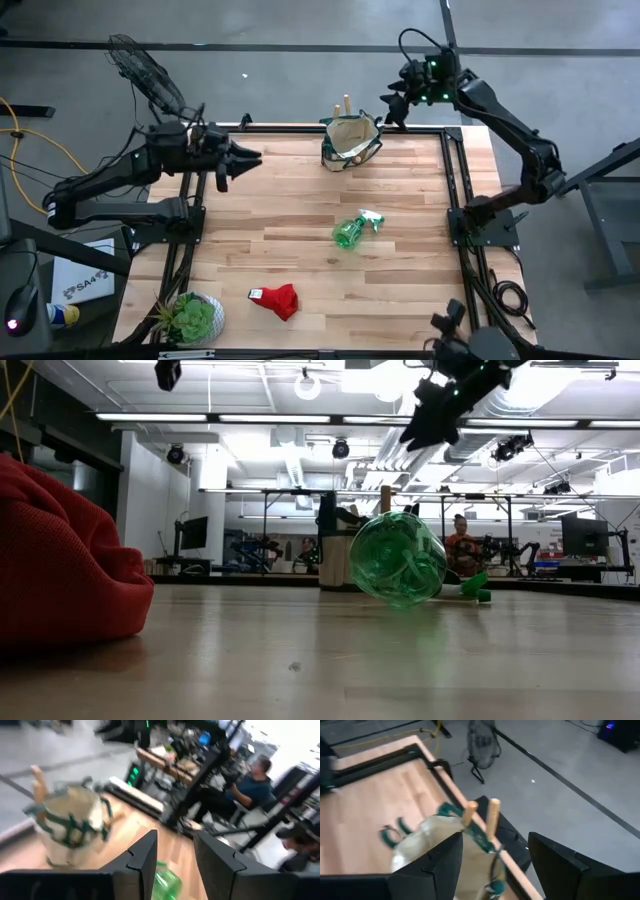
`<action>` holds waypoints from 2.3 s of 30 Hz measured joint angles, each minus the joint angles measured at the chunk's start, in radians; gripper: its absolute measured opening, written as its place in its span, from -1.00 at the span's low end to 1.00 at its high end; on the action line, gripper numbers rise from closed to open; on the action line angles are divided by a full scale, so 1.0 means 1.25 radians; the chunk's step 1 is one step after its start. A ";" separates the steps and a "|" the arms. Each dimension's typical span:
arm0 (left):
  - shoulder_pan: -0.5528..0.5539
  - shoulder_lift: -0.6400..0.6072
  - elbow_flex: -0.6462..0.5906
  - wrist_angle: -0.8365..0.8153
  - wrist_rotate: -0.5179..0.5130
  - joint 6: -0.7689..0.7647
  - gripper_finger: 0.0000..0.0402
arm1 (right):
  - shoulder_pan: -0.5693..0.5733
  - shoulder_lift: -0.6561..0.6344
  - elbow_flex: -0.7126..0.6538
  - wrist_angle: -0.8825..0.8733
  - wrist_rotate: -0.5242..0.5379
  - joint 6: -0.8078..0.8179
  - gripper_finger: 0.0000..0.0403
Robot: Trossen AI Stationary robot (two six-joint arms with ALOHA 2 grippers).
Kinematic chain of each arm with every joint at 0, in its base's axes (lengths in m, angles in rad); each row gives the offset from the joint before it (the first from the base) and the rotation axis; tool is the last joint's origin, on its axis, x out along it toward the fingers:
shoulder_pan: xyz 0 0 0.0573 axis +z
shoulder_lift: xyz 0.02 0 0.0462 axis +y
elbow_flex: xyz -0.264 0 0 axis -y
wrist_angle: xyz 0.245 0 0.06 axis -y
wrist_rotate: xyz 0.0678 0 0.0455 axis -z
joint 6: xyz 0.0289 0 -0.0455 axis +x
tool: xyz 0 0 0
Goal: Pick & Place Garden tools in Gardening bag
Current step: Put the spray bottle into the gardening bag
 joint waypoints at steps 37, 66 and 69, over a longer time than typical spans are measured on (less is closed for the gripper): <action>0.000 0.102 0.000 -0.129 0.104 -0.035 -0.37 | 0.519 -0.055 -0.276 -0.349 0.128 0.809 0.06; 0.000 0.101 0.000 -0.144 0.123 -0.010 -0.37 | 0.804 -0.048 -0.550 0.036 0.373 1.310 0.06; 0.000 0.101 0.000 -0.144 0.123 -0.010 -0.37 | 0.828 -0.025 -0.549 0.053 0.403 1.313 0.06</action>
